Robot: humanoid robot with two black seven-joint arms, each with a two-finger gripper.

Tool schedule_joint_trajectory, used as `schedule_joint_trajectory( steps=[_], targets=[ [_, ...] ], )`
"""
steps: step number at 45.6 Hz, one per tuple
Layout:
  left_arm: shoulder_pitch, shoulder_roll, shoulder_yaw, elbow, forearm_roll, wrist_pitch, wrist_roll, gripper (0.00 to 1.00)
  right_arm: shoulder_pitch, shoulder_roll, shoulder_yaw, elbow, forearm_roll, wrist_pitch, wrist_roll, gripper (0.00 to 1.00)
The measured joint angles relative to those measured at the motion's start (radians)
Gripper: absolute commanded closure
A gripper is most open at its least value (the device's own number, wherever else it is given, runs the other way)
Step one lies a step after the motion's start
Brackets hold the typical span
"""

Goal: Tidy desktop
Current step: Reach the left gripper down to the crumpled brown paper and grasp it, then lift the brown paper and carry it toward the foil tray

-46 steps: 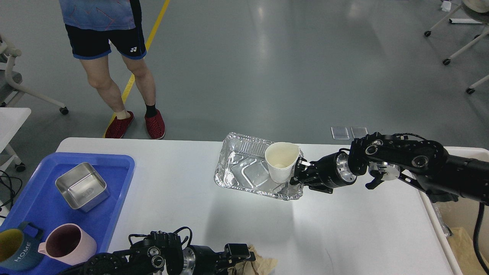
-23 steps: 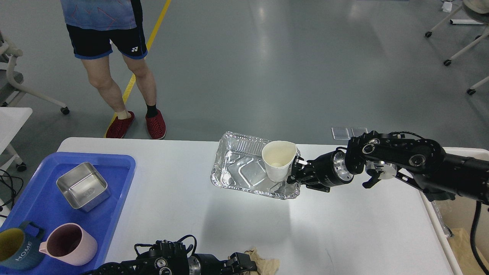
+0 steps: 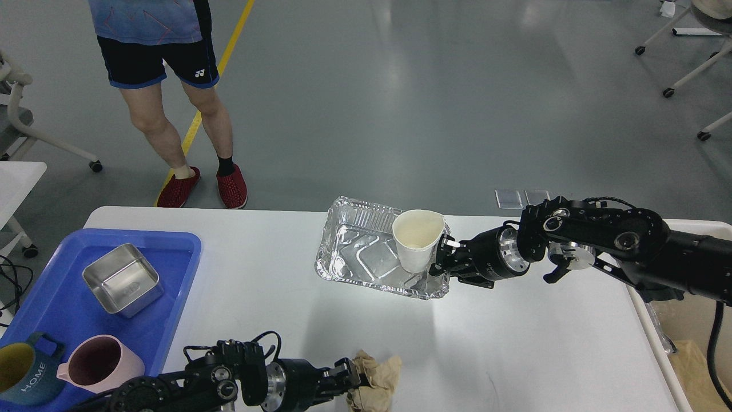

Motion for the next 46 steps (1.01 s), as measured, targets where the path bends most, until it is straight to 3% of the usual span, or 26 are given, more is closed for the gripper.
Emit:
schedule_joint_trajectory(
  steps=[11,23,35,46],
  targets=[
    [-0.038,0.289,-0.061,-0.222,-0.013,-0.024,0.002,1.00,-0.003,0.002,0.001,0.002,-0.005,0.000,0.000,1.00],
    [-0.029,0.702,-0.107,-0.461,-0.077,-0.085,-0.019,1.00,-0.004,-0.001,0.001,0.001,-0.006,-0.002,0.000,1.00],
    [-0.034,0.947,-0.351,-0.486,-0.249,-0.267,-0.020,0.99,-0.006,0.002,0.003,0.001,-0.007,-0.008,0.000,1.00],
    [-0.036,1.046,-0.537,-0.479,-0.310,-0.353,-0.017,0.99,-0.001,0.001,0.004,0.001,-0.006,-0.009,0.000,1.00]
  ],
)
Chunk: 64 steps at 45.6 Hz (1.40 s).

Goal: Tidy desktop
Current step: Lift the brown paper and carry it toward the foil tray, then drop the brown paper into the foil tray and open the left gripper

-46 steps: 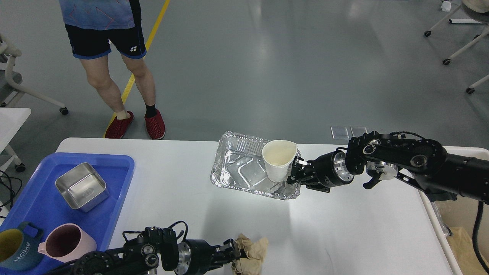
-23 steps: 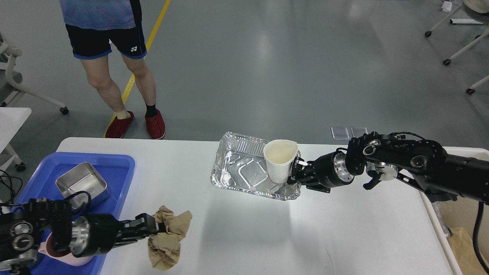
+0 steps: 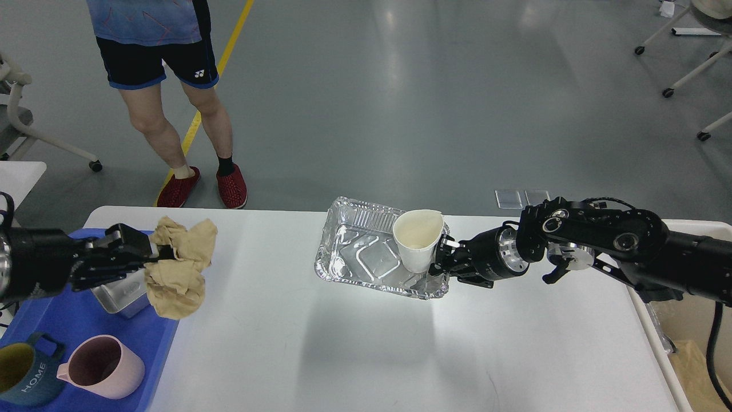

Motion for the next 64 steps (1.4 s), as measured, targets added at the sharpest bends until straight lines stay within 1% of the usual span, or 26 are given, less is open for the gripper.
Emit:
schedule_joint_trajectory(
  steps=[5,9,14,20,24,29,32,37,42,48,54,64],
  targets=[
    [0.000,0.021,-0.042,0.008,-0.023,-0.027,0.000,0.99,0.000,0.002,0.001,0.000,0.000,-0.002,0.000,1.00],
    [0.001,0.022,-0.049,0.011,-0.027,-0.032,0.001,0.99,0.002,0.005,0.001,0.000,0.000,-0.003,0.000,1.00],
    [-0.002,0.012,-0.052,0.021,-0.028,-0.021,0.007,0.99,0.004,0.006,0.001,0.000,0.000,-0.005,0.000,1.00],
    [-0.034,-0.037,-0.054,0.076,-0.026,-0.002,0.021,0.99,0.004,0.004,0.001,0.000,0.000,-0.005,0.000,1.00],
    [-0.099,-0.134,-0.042,0.129,-0.007,0.004,0.049,0.98,0.006,0.003,0.000,0.000,0.000,-0.005,0.000,1.00],
    [-0.185,-0.289,-0.007,0.172,0.046,0.007,0.097,0.98,0.011,0.010,-0.001,0.000,0.000,-0.005,0.000,1.00],
    [-0.239,-0.373,0.039,0.198,0.086,0.008,0.111,0.98,0.013,0.015,-0.001,0.000,0.000,-0.005,0.000,1.00],
    [-0.328,-0.510,0.135,0.272,0.134,0.024,0.117,0.97,0.015,0.019,0.000,0.000,0.000,-0.005,0.000,1.00],
    [-0.414,-0.652,0.222,0.385,0.154,0.048,0.117,0.97,0.015,0.016,0.000,0.000,0.000,-0.005,0.000,1.00],
    [-0.480,-0.783,0.290,0.504,0.162,0.059,0.118,0.97,0.014,0.012,0.001,0.000,0.000,-0.005,0.000,1.00],
    [-0.507,-0.889,0.329,0.588,0.169,0.062,0.118,0.96,0.014,0.012,0.001,0.000,0.000,-0.005,0.000,1.00],
    [-0.497,-1.002,0.339,0.653,0.205,0.062,0.119,0.94,0.013,0.016,0.001,0.000,0.000,-0.005,0.000,1.00]
  ],
)
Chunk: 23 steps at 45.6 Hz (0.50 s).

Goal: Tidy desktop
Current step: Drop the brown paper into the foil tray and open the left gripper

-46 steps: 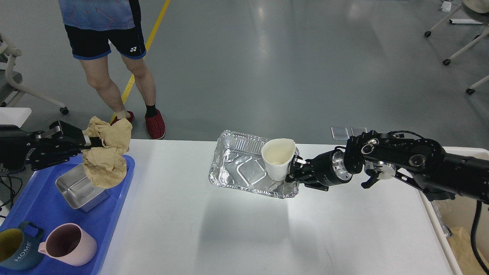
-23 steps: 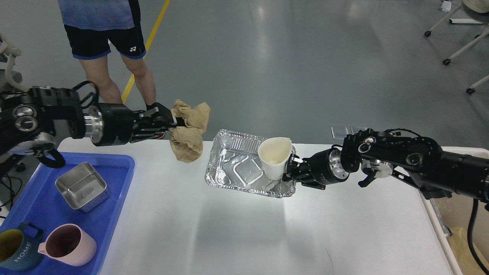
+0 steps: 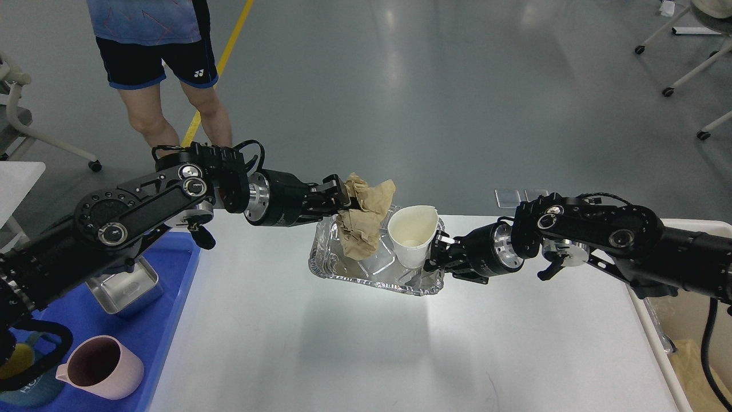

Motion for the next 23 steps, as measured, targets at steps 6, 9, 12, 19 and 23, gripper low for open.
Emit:
schedule_joint_trajectory(
  steps=[6,9,12,19,23],
  targets=[
    [0.003,-0.039,0.023,0.023,0.011,0.005,0.001,0.86,0.000,0.000,0.000,0.000,0.000,0.000,0.000,1.00],
    [0.001,-0.048,0.046,0.032,0.012,0.018,0.001,0.80,-0.001,-0.001,0.000,0.000,0.000,0.000,0.000,1.00],
    [0.000,-0.056,0.065,0.039,0.012,0.040,0.001,0.69,-0.001,-0.001,0.000,0.000,0.000,0.000,0.000,1.00],
    [0.000,-0.060,0.083,0.056,0.012,0.063,0.001,0.38,-0.002,-0.003,0.000,0.000,0.000,0.000,0.000,1.00],
    [0.000,-0.060,0.085,0.062,0.011,0.068,0.001,0.24,-0.002,-0.004,0.000,0.000,0.000,0.000,0.000,1.00]
  ],
)
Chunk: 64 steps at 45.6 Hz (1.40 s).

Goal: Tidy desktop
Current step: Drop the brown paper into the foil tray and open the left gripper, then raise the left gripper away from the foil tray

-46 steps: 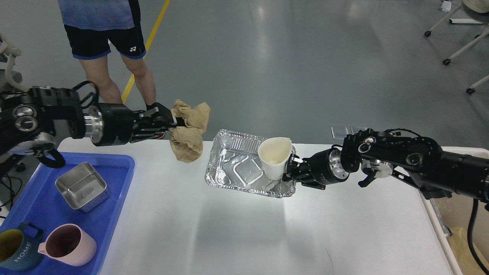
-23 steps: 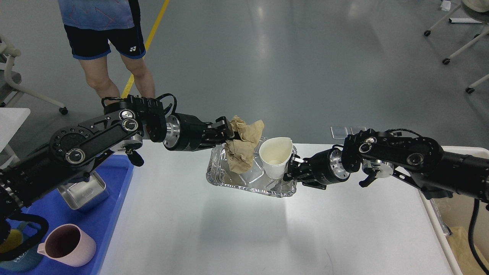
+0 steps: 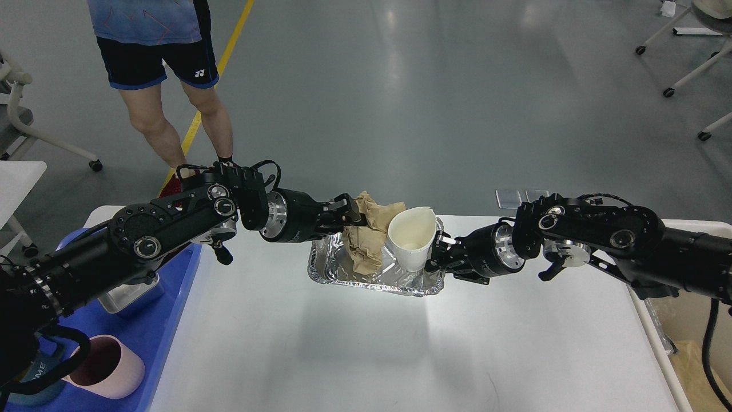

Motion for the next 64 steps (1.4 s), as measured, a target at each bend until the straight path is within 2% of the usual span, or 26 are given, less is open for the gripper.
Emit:
schedule_joint_trajectory(
  steps=[8,20,47,54,64],
  targets=[
    [0.000,-0.003,0.000,0.001,-0.002,0.032,-0.002,0.18,0.000,0.004,0.000,0.000,0.000,0.000,0.000,1.00],
    [0.002,-0.012,0.000,0.002,-0.002,0.038,-0.003,0.11,0.000,0.000,0.000,0.001,0.000,0.000,0.000,1.00],
    [-0.008,0.002,-0.013,-0.019,-0.013,0.037,-0.002,0.07,-0.003,-0.005,0.006,0.002,0.000,0.000,0.000,1.00],
    [-0.009,0.043,-0.085,-0.036,-0.024,0.037,-0.015,0.06,-0.003,-0.005,0.007,0.002,0.000,0.000,0.000,1.00],
    [0.040,0.102,-0.267,-0.041,-0.091,0.041,-0.017,0.04,-0.003,-0.005,0.008,0.002,0.000,0.000,0.000,1.00]
  ],
)
